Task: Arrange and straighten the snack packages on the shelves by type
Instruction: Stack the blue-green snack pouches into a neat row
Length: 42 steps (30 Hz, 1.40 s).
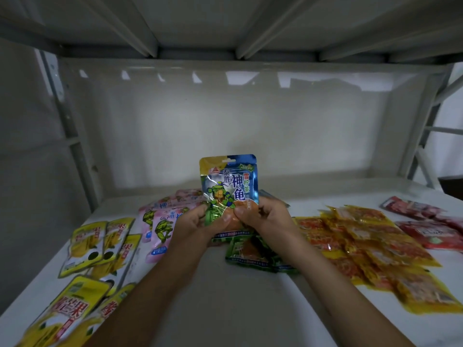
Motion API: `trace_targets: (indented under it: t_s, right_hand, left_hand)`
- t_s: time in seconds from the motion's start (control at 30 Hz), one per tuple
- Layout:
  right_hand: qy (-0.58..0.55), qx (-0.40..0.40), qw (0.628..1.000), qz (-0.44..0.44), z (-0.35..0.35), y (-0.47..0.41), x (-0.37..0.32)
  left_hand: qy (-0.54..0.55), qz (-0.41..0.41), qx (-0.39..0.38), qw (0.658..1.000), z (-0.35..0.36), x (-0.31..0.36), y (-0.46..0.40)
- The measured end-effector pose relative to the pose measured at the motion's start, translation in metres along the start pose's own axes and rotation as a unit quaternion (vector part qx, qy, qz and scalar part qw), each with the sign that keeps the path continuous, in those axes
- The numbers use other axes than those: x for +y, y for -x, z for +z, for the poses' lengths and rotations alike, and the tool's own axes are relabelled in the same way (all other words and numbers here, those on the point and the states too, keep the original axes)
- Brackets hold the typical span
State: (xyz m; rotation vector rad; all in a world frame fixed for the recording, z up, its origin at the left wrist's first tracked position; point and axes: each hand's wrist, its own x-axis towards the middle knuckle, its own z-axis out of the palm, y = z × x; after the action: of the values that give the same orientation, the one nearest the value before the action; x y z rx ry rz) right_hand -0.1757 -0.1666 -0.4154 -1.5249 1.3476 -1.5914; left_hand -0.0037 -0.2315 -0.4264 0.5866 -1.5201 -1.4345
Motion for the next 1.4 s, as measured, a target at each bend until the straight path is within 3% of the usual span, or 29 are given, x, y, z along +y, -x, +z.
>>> trace_targets:
  t_s: [0.57,0.7,0.93,1.07,1.2,1.3,1.4]
  right_hand:
    - [-0.001,0.04,0.999,0.002,0.011,0.006,-0.006]
    - [0.014,0.016,1.0,0.019,0.011,0.008,-0.004]
    - [0.013,0.01,1.0,0.021,0.009,0.009,-0.007]
    - [0.062,0.041,0.997,-0.02,0.011,0.008,0.004]
    - [0.122,0.103,0.985,-0.059,0.012,0.007,0.008]
    - [0.139,0.12,0.979,-0.087,0.012,0.005,0.01]
    - [0.042,0.059,0.996,-0.06,0.014,0.004,0.011]
  left_hand:
    - [0.005,0.006,0.011,1.0,-0.006,-0.001,0.0]
    - [0.023,-0.018,-0.011,1.0,-0.011,-0.001,-0.002]
    - [0.024,-0.027,0.031,0.999,-0.013,-0.006,-0.005]
    - [-0.08,0.057,0.077,0.992,-0.007,-0.012,-0.005]
    - [-0.232,0.167,0.166,0.944,-0.003,-0.012,-0.005]
    - [-0.335,0.231,0.097,0.909,0.001,-0.012,-0.001]
    - [-0.289,0.196,0.006,0.937,0.016,-0.009,0.011]
